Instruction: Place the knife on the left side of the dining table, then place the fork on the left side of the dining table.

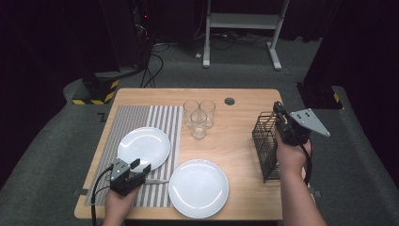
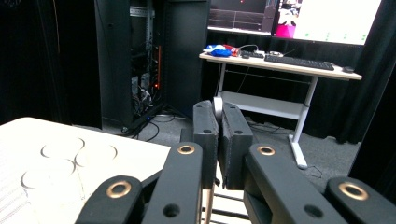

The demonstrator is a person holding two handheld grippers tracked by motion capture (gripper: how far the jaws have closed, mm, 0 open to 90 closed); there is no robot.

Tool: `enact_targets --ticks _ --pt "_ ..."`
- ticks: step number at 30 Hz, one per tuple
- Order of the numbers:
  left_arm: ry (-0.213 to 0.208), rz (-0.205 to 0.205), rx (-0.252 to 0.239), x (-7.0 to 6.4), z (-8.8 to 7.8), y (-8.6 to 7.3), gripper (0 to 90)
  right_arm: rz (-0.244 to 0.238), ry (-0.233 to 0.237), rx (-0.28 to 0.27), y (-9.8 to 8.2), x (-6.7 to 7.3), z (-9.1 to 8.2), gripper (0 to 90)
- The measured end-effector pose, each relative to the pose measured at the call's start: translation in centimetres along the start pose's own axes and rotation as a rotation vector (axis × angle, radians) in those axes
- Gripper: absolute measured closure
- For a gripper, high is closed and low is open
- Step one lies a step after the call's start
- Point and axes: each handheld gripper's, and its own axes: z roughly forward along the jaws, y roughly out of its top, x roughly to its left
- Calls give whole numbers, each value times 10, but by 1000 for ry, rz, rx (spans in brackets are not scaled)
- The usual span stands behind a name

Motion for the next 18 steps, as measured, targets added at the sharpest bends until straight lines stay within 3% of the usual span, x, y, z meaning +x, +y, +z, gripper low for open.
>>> enact_targets --ticks 18 --pt "-3 8 -20 -1 0 0 457 -1 -6 -74 17 -2 -14 867"
